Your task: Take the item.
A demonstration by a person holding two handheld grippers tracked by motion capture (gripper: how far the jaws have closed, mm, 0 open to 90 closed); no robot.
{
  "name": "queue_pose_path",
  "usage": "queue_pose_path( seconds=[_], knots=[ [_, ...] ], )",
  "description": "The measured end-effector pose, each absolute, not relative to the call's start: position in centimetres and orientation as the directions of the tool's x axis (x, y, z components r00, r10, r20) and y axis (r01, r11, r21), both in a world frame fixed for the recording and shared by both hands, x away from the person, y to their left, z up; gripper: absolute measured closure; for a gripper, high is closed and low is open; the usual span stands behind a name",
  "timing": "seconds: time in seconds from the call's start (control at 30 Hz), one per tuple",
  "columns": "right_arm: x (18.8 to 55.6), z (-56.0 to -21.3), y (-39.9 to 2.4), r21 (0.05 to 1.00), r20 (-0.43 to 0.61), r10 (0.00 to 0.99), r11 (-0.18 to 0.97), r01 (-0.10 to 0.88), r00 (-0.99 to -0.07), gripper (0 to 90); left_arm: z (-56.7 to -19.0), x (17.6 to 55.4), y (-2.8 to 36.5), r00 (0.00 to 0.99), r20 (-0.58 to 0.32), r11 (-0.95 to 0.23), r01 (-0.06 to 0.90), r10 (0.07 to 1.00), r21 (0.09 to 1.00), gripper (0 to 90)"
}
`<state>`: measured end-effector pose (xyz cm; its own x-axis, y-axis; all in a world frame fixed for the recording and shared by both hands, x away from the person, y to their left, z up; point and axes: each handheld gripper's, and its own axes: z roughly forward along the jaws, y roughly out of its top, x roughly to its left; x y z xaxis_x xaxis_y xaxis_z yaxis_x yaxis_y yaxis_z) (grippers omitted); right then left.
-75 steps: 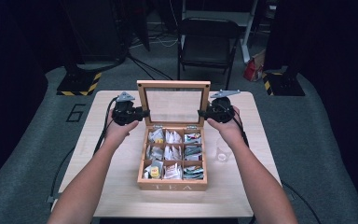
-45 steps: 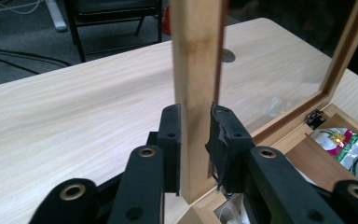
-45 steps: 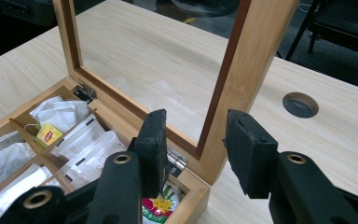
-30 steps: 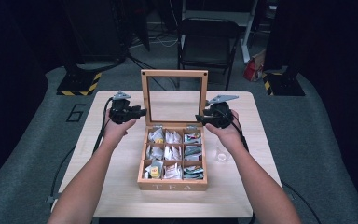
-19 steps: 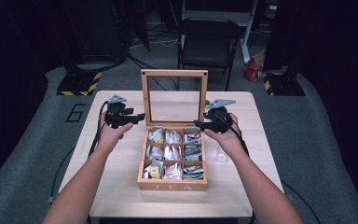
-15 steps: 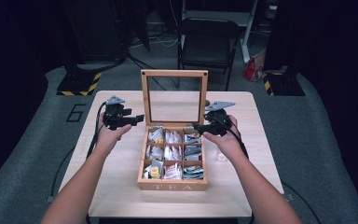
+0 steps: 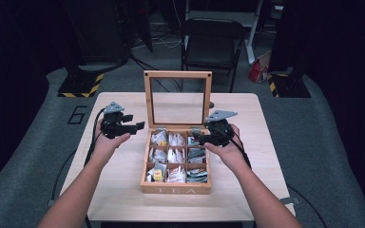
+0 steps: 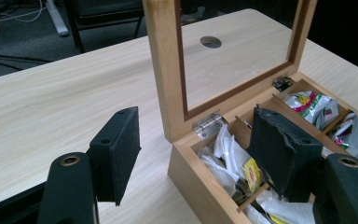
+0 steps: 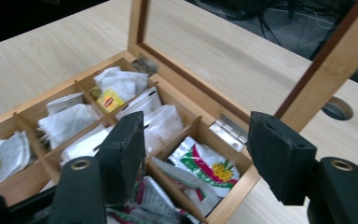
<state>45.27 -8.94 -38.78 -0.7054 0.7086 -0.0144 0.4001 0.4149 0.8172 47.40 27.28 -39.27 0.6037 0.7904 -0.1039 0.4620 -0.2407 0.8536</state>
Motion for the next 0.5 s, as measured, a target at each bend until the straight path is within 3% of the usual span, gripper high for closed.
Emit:
queue_pose_path(
  seconds=[0.1, 0.5],
  knots=[
    [44.5, -39.2, -8.8, 0.822, -0.012, 0.688, 0.42, 0.385, -0.726, 43.3, -39.3, 46.8, 27.4, 0.615, -0.116, -0.239, 0.464, 0.78, 0.853, 34.3],
    [42.1, -40.4, -8.0, 0.822, -0.052, 0.65, 0.459, 0.337, -0.758, 51.0, -39.8, 45.2, 27.6, 0.65, -0.102, -0.269, 0.446, 0.753, 0.854, 37.5]
  ],
)
